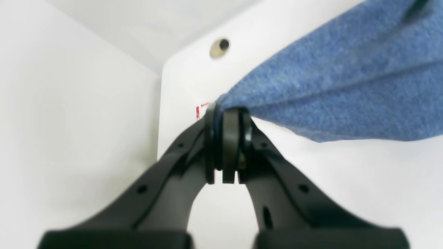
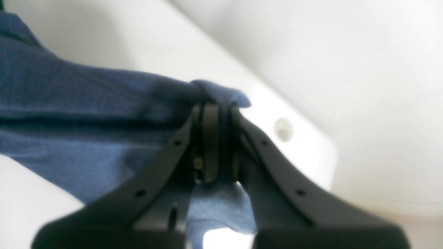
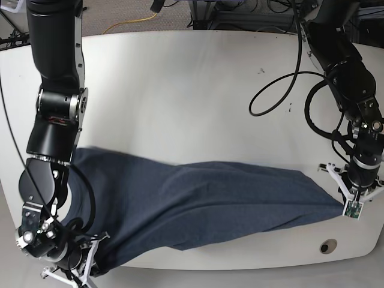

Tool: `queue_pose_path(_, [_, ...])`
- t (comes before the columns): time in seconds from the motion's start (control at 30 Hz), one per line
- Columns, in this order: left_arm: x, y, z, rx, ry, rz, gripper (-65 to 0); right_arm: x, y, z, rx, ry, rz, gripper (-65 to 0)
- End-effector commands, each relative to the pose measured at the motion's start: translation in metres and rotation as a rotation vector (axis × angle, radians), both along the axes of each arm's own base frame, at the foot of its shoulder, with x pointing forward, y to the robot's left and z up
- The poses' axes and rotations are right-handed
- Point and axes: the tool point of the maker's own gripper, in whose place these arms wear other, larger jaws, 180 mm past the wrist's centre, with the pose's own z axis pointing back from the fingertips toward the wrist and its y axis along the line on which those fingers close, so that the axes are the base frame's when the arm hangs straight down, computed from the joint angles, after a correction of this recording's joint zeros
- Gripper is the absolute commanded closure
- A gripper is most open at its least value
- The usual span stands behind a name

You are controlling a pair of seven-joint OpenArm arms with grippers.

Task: Fold the T-shirt properly
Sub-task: 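Lift the shirt with both grippers, stretching it between them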

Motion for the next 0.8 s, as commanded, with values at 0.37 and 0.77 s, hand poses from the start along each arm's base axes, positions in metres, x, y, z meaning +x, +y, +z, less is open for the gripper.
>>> queue_pose_path(0.37, [0.022, 0.018, 0.148, 0.005, -0.293, 0.101, 0.0, 0.019, 0.015, 0.17, -0.085, -0.295, 0.042, 0.0])
queue_pose_path(0.77, [0.016, 0.029, 0.139, 0.027, -0.245, 0.135, 0.0, -0.017, -0.022, 0.161, -0.173, -0.309, -0.064, 0.0])
